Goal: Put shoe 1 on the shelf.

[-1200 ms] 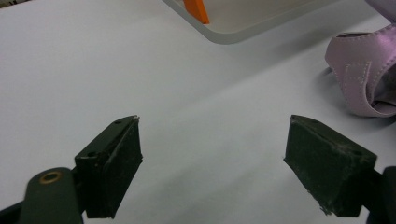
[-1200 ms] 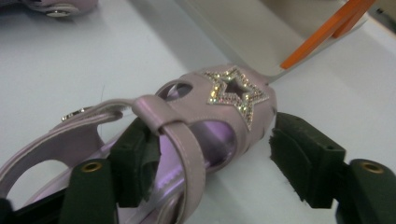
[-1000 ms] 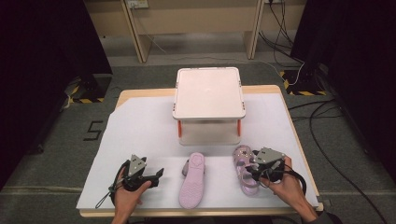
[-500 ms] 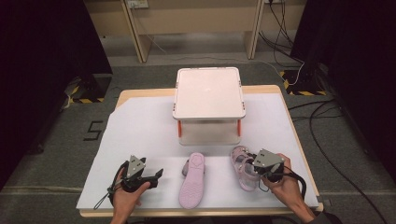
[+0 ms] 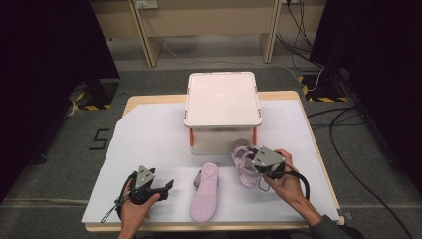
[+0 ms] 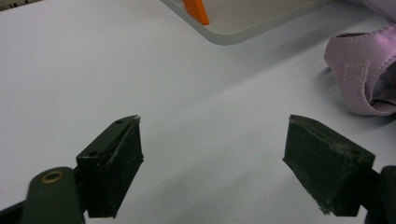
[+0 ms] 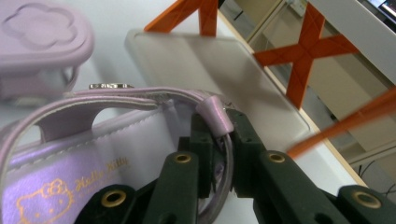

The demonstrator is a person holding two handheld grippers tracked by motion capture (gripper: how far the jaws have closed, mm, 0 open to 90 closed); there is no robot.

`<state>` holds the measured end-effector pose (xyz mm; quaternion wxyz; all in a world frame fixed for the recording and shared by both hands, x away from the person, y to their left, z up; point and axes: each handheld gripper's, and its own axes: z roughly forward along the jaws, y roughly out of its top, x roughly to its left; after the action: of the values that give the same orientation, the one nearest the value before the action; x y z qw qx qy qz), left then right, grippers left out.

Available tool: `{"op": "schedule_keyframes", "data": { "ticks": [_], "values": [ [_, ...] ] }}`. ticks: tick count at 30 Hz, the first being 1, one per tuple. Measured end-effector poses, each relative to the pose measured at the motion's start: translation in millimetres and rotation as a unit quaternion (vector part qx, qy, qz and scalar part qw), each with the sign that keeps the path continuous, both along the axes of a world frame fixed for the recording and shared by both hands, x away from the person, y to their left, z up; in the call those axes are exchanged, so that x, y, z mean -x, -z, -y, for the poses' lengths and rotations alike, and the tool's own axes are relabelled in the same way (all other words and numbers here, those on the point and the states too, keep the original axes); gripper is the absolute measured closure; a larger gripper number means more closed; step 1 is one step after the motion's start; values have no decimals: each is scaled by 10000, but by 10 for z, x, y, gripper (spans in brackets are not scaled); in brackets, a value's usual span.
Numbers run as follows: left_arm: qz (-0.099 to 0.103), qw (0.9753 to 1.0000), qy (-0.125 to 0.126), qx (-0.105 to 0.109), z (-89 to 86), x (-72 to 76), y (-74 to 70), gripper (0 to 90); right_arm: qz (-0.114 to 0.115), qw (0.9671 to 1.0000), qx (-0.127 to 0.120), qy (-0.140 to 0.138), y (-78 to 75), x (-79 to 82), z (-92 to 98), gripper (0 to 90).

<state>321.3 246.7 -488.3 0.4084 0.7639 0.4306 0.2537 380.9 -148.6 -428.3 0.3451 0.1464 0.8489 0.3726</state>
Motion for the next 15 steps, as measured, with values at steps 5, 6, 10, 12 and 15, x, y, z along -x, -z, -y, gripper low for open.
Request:
{"op": "schedule_keyframes", "data": {
  "ticks": [5, 6, 10, 12, 15],
  "values": [
    [-5, 10000, 11, -12, -9, 5, -9, 186, 20, 9999, -116, -24, 79, -234, -262, 825],
    [-5, 10000, 18, -14, -8, 6, -8, 186, 32, 9999, -107, -32, 93, -272, -305, 824],
    [-20, 10000, 46, -18, -2, 7, -6, 186, 65, 9999, -112, 20, 162, -418, -460, 822],
    [-10, 10000, 41, -9, -1, 8, -6, 186, 115, 9999, -94, 43, 187, -475, -517, 818],
    [-11, 10000, 40, -12, -4, 7, -5, 186, 176, 9998, -76, 73, 209, -517, -564, 816]
  ]
}}
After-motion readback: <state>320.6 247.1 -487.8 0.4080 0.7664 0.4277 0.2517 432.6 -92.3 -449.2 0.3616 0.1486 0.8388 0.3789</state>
